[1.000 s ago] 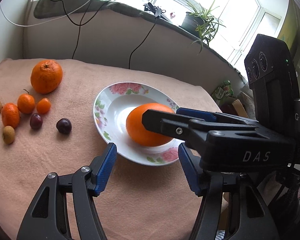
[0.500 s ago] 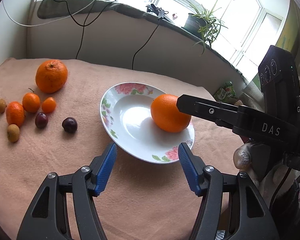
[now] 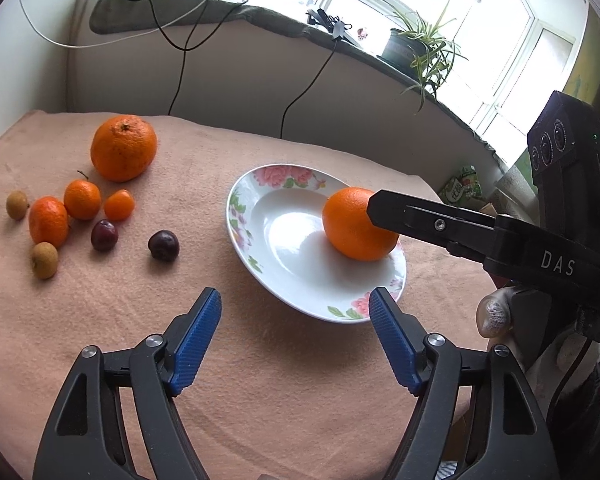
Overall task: Organize fruits
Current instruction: 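Lower the orange into the plate and open the right gripper, then move the open right gripper to the large navel orange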
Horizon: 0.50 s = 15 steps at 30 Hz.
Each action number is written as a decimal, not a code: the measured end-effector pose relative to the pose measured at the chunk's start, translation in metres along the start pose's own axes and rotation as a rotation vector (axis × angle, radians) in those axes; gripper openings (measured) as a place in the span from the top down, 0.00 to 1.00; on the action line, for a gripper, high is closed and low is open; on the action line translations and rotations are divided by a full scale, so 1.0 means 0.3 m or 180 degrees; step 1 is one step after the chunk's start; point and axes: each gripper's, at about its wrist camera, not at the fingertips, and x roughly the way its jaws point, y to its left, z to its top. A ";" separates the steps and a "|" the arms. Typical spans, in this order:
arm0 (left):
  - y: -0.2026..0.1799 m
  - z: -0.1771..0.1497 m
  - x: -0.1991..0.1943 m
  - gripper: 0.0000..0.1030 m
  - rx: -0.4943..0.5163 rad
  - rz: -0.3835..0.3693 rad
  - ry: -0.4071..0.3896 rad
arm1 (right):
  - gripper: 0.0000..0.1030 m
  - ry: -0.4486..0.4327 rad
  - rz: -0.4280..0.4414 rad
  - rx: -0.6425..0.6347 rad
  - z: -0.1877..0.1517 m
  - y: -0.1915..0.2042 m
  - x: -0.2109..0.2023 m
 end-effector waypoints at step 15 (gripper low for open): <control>0.135 0.053 -0.033 0.22 -0.0091 0.0265 -0.0067 | 0.07 0.0044 0.0099 -0.0067 0.069 0.065 0.058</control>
